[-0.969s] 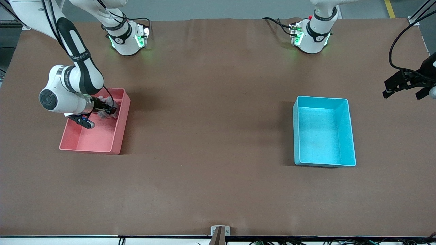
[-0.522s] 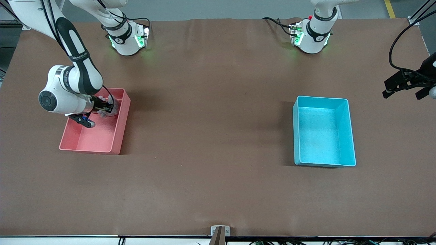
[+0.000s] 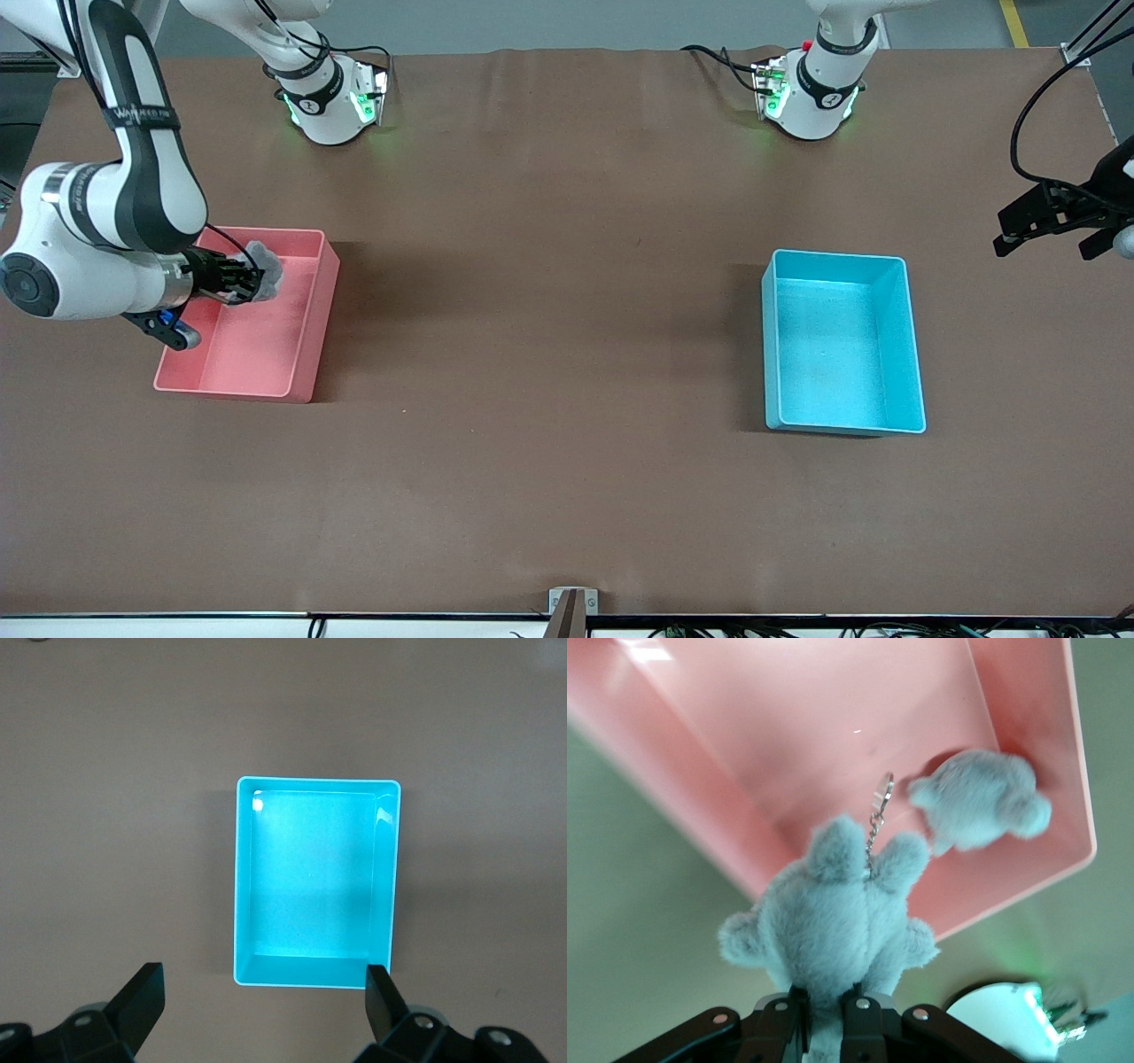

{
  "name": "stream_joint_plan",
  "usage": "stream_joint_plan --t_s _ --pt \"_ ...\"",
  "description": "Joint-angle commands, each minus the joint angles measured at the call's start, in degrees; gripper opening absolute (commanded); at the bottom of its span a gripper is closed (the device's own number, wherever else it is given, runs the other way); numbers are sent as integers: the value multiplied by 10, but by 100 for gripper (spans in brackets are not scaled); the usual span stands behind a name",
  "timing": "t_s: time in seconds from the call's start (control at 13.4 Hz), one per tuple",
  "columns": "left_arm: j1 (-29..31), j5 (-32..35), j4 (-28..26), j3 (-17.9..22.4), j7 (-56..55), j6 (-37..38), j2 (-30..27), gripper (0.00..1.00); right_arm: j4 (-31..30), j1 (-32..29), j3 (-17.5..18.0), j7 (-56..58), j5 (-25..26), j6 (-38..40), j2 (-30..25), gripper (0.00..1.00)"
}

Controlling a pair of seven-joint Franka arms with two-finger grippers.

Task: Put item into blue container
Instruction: 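Carry the plush with the right gripper while the left gripper reaches over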

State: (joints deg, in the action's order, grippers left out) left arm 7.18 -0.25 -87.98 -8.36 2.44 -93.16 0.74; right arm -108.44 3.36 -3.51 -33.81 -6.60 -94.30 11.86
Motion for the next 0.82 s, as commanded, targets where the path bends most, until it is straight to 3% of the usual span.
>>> stream_joint_plan --t_s 0.0,0.22,0.75 --pt "0 -9 10 -16 -3 3 8 100 38 71 1 -119 -50 16 3 0" --pt "-1 -6 8 -17 3 4 21 100 44 138 1 -227 -96 -24 4 0" --pt "-14 -2 6 -30 1 24 47 100 44 322 0 -486 -98 -227 75 0"
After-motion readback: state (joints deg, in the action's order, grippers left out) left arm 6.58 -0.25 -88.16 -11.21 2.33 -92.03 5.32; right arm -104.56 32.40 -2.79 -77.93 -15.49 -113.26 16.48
